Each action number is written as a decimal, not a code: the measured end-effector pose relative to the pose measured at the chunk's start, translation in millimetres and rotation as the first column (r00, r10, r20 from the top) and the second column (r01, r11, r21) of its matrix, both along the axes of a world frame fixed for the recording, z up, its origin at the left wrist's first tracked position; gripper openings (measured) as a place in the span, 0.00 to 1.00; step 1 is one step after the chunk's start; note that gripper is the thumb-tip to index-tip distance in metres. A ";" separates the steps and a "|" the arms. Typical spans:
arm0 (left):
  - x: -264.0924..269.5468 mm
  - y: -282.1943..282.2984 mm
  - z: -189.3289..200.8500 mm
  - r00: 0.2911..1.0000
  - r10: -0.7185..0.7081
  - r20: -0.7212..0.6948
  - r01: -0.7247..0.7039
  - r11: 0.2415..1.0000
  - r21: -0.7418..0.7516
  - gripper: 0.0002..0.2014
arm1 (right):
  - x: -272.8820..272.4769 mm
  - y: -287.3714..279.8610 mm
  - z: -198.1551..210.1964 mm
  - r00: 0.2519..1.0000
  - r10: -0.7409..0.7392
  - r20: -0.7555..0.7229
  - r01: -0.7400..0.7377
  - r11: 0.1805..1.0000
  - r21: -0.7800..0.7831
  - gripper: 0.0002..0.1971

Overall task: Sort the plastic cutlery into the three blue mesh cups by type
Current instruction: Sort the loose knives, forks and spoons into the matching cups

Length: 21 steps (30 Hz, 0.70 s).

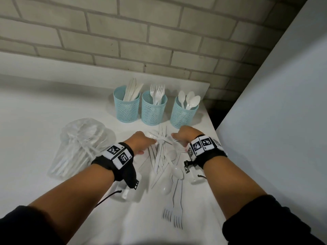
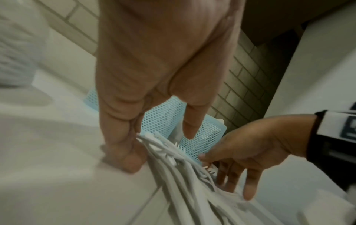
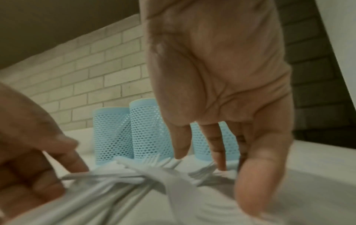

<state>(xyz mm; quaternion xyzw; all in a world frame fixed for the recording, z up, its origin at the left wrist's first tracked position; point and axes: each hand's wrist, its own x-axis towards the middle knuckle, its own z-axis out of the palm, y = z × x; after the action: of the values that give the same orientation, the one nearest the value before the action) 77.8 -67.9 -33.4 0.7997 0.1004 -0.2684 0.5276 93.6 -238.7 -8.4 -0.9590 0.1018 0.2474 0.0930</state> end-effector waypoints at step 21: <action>-1.7 -9.1 -13.6 0.971 0.206 -0.126 -0.240 0.866 -0.438 0.42 | 13.6 36.5 -17.6 0.977 -0.193 -0.091 0.214 0.891 0.400 0.19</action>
<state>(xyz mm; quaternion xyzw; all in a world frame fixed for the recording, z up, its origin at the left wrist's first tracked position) 76.0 -77.0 -47.0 0.6283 0.1470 -0.2514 0.7214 107.2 -202.3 -26.0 -0.8963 0.1500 0.2751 0.3137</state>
